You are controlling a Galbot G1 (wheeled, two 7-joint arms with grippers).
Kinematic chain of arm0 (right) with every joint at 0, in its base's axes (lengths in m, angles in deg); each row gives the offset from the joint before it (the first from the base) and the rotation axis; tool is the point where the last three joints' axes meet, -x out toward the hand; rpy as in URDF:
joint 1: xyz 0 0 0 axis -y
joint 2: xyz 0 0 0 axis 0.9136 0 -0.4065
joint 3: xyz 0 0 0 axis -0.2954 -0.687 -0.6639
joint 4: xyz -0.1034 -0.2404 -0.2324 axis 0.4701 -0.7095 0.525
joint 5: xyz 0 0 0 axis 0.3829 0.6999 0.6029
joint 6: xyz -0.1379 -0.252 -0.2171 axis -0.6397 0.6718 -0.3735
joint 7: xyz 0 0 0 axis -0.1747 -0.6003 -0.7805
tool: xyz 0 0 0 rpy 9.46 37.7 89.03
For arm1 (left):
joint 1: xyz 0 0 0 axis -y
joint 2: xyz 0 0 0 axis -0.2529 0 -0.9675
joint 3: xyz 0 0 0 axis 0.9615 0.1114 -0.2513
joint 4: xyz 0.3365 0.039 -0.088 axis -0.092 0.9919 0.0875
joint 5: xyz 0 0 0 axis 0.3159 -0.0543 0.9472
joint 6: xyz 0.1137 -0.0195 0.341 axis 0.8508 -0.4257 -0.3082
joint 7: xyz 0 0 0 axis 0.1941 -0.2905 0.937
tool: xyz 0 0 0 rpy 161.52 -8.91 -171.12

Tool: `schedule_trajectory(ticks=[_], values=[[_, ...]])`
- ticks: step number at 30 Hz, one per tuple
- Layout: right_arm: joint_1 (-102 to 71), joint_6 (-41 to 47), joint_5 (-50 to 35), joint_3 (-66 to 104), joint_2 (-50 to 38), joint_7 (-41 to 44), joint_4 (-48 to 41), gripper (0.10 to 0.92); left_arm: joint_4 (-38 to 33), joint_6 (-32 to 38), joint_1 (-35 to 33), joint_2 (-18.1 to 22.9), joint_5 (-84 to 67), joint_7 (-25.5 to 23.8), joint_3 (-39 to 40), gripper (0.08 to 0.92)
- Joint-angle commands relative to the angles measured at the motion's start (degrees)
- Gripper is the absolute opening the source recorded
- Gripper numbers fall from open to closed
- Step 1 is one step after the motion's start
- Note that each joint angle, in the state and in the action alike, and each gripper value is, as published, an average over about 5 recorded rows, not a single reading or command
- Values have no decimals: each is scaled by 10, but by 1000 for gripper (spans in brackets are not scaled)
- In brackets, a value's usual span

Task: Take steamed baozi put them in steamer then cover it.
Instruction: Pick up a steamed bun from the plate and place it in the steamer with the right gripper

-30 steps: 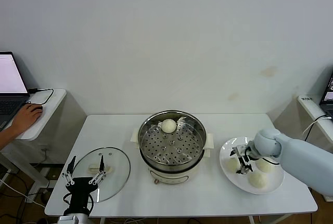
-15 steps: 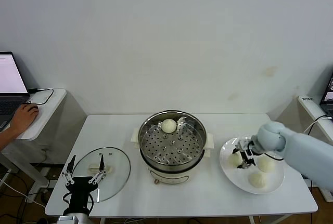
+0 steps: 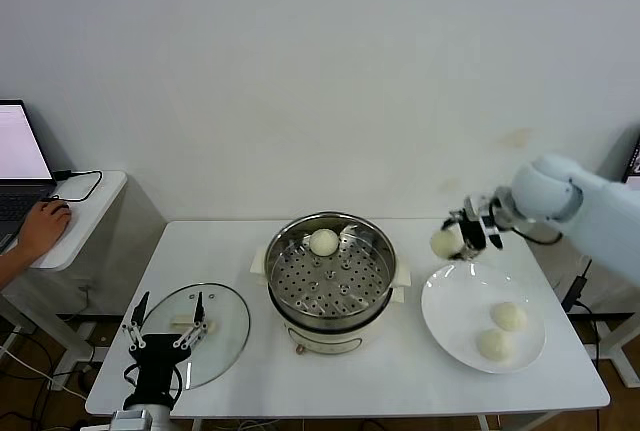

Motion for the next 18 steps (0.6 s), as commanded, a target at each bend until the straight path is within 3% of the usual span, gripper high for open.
schedule_trajectory(ticks=[1,10,18], values=[[131,104,-156,-82,181,-60,23,651,-3,4,0,-3,2,0,-8,823],[54,168,-191,-94,324,-116,-33,653,-10,7,-4,8,12,0,-15,823],[4,204,-203,-103,386,-158,-64,653,-10,12,-8,16,15,-1,-19,823]])
